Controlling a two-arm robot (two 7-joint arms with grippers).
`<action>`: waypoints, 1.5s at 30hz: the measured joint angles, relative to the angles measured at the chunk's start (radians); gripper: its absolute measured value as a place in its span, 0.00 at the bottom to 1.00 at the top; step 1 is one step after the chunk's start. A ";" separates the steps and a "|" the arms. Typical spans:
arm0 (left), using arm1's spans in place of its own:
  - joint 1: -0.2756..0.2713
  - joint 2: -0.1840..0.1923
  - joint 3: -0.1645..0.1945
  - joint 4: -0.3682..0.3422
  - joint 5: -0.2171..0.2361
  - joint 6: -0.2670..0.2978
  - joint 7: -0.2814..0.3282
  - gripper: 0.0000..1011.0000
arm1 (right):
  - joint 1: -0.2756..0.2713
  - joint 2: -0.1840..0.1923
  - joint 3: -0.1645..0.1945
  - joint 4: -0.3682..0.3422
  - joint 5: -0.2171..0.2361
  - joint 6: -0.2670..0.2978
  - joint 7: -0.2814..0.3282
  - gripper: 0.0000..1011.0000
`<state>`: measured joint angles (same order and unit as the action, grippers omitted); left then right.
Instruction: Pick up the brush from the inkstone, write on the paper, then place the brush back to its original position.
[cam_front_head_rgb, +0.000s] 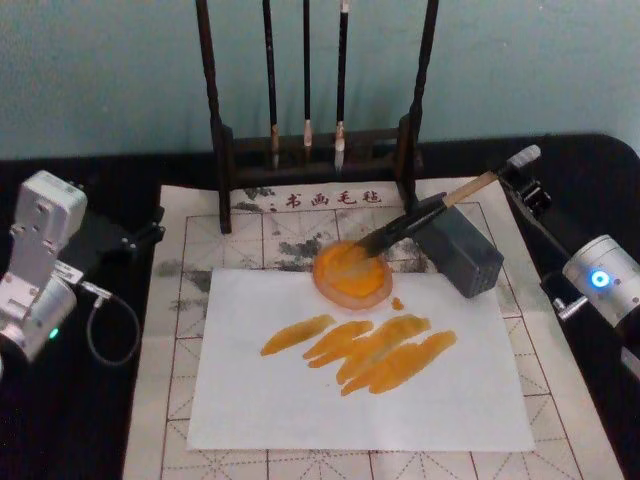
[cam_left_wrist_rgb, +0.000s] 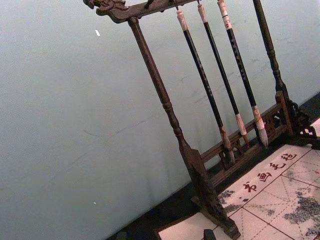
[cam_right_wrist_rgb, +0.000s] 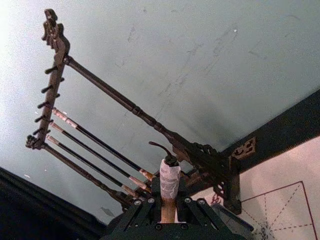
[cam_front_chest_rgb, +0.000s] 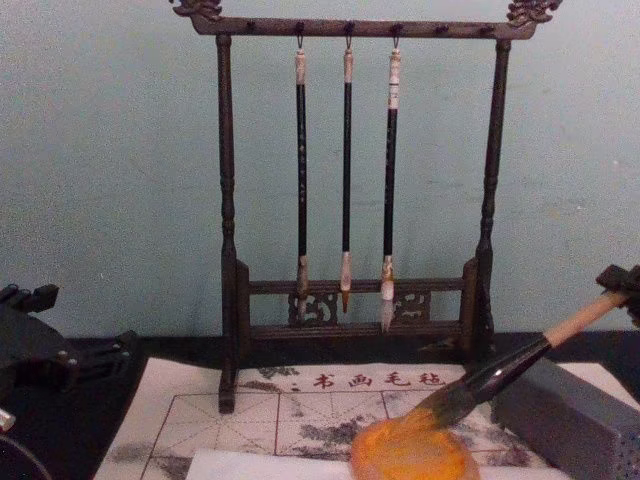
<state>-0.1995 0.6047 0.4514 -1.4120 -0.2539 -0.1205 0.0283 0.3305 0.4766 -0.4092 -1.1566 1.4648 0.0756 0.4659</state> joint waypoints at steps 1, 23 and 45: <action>0.000 0.000 0.000 0.000 0.000 0.000 0.000 0.99 | 0.002 -0.003 0.000 0.005 -0.006 0.000 0.001 0.18; 0.000 0.000 0.000 0.000 0.000 0.000 0.000 0.99 | 0.018 -0.039 0.016 0.065 -0.071 0.017 0.016 0.18; 0.000 0.000 0.000 0.000 0.000 0.000 0.000 0.99 | 0.020 -0.053 0.034 0.080 -0.086 0.034 0.016 0.18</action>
<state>-0.1996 0.6047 0.4514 -1.4120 -0.2539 -0.1205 0.0283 0.3503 0.4232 -0.3751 -1.0770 1.3788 0.1100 0.4818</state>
